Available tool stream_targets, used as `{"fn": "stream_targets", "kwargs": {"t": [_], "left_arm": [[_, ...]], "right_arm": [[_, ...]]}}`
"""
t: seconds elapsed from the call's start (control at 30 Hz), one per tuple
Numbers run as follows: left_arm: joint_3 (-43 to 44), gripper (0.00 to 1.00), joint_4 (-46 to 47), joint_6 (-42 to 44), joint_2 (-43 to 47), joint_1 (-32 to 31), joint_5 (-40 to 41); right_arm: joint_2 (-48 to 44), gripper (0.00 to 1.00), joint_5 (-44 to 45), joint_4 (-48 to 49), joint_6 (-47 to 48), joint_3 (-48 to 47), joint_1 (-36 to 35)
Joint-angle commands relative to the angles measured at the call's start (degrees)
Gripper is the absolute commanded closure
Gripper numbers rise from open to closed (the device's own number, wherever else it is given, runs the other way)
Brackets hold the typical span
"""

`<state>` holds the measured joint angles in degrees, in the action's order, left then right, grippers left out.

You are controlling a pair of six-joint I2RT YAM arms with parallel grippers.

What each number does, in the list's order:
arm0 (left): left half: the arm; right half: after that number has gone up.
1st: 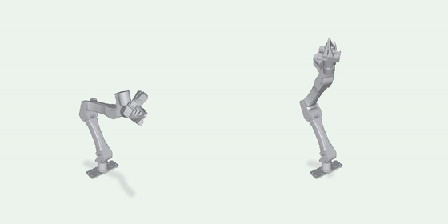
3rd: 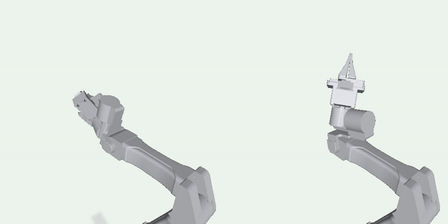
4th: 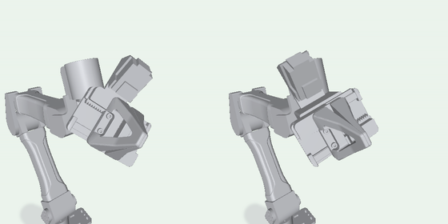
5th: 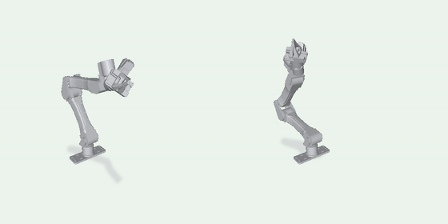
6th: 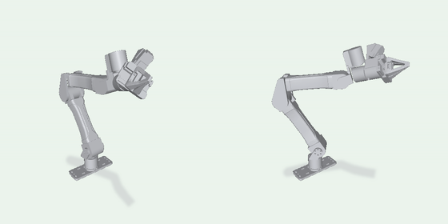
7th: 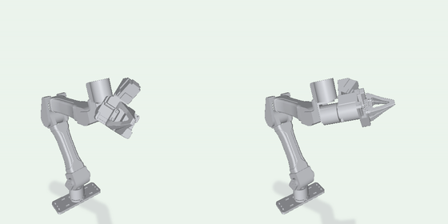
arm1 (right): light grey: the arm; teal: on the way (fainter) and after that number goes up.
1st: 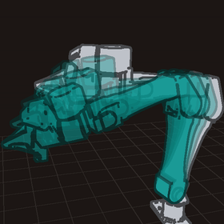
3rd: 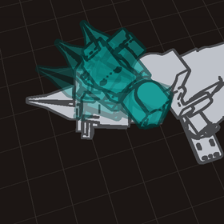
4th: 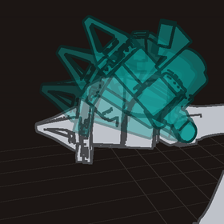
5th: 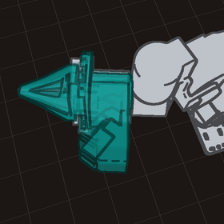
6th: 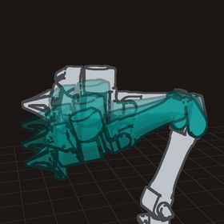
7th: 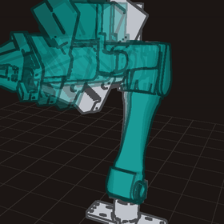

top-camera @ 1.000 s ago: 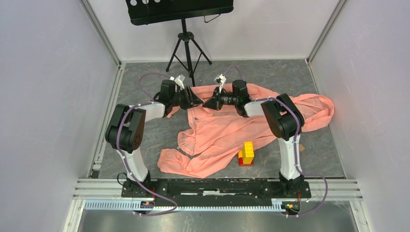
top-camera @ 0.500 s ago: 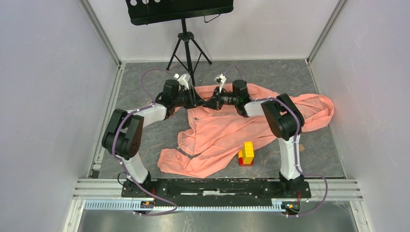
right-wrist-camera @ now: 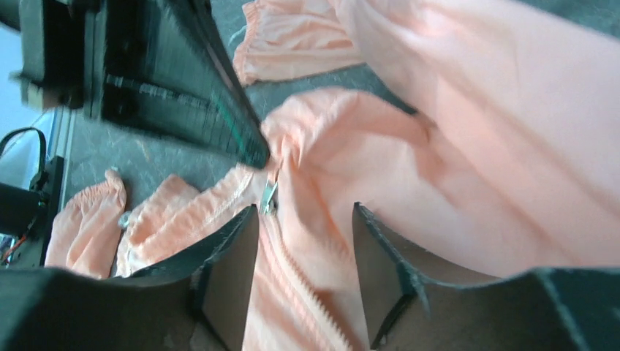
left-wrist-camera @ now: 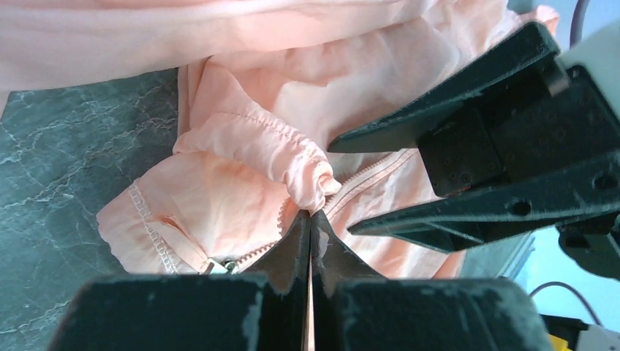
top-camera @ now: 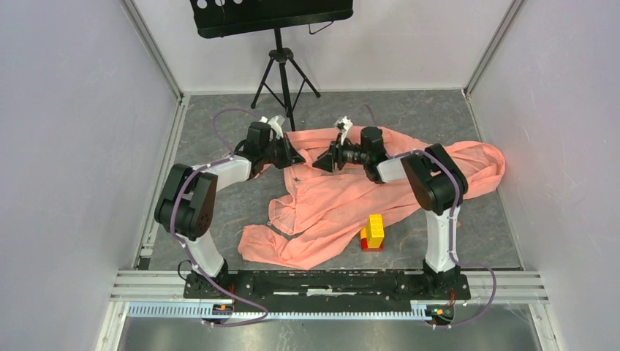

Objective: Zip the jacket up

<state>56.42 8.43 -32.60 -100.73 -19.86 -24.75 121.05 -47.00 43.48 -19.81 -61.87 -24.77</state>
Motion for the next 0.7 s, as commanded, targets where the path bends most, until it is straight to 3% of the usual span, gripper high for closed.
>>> {"fn": "stream_targets", "kwargs": {"t": [0.0,0.1,0.2,0.33,0.5,0.67], "left_arm": [[1.8,0.98,2.3,-7.6,-0.6,2.3,-6.8],[1.4,0.98,5.1,-12.8,-0.6,3.4,-12.2],[-1.9,0.98,13.9,-21.1,-0.8,4.0,-15.5],[-6.6,0.98,29.8,-34.2,-2.7,4.8,-17.8],[-9.9,0.98,44.7,-46.3,-5.3,4.9,-18.2],[-12.8,0.98,54.9,-54.1,-5.8,4.8,-18.0]], "right_arm": [[-8.7,0.4,2.1,4.8,4.4,6.5,1.0],[-10.7,0.38,3.1,5.9,4.8,9.5,1.0],[-12.2,0.37,5.9,10.9,-1.6,13.5,1.0],[-14.9,0.33,11.6,22.1,-17.7,21.4,1.0],[-12.7,0.29,18.4,47.7,-44.0,30.3,-1.1],[-8.3,0.28,23.3,52.4,-50.4,30.5,-3.3]]}}
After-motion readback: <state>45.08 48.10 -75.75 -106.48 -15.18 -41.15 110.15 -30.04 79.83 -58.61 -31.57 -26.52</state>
